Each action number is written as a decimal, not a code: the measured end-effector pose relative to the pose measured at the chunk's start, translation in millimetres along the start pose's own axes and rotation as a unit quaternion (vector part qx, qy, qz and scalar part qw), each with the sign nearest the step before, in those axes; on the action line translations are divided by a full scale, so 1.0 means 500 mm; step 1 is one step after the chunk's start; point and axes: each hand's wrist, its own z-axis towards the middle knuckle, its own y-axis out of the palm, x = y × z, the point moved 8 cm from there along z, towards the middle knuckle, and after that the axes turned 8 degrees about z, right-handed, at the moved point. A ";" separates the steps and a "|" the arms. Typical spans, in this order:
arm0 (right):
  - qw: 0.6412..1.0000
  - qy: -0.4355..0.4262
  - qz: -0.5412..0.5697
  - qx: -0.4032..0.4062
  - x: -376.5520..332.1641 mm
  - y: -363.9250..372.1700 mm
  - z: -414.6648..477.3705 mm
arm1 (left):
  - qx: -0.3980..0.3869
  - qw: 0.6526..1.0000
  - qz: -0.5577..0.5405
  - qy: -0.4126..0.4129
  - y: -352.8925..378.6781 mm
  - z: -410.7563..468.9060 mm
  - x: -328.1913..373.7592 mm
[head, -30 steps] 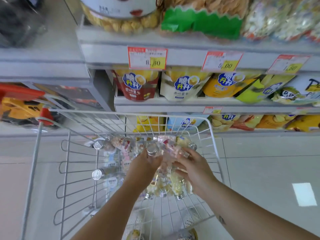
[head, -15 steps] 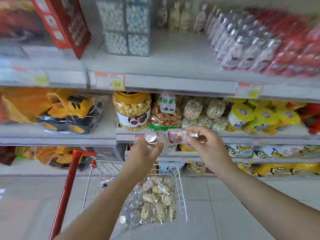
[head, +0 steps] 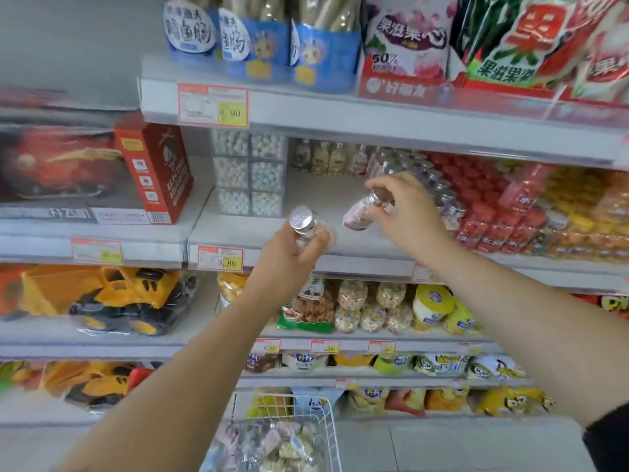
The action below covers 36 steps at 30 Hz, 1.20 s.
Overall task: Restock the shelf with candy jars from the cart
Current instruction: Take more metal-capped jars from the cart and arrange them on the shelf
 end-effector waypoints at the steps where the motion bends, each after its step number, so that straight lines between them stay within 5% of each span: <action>1: 1.000 0.001 -0.025 -0.008 0.006 0.010 0.024 | -0.001 1.000 -0.007 -0.008 -0.004 0.016 -0.004; 12: 0.982 0.043 -0.181 -0.024 0.134 0.109 0.309 | 0.031 0.974 -0.214 -0.061 0.014 0.198 -0.019; 18: 0.975 0.063 -0.213 -0.015 0.179 0.124 0.383 | 0.024 0.915 -0.374 -0.153 0.069 0.239 -0.060; 28: 0.974 0.037 -0.218 -0.041 0.221 0.132 0.429 | 0.008 0.926 -0.343 -0.156 0.099 0.256 -0.056; 36: 0.976 0.026 -0.215 0.028 0.205 0.112 0.415 | -0.009 0.916 -0.358 -0.182 0.107 0.259 -0.063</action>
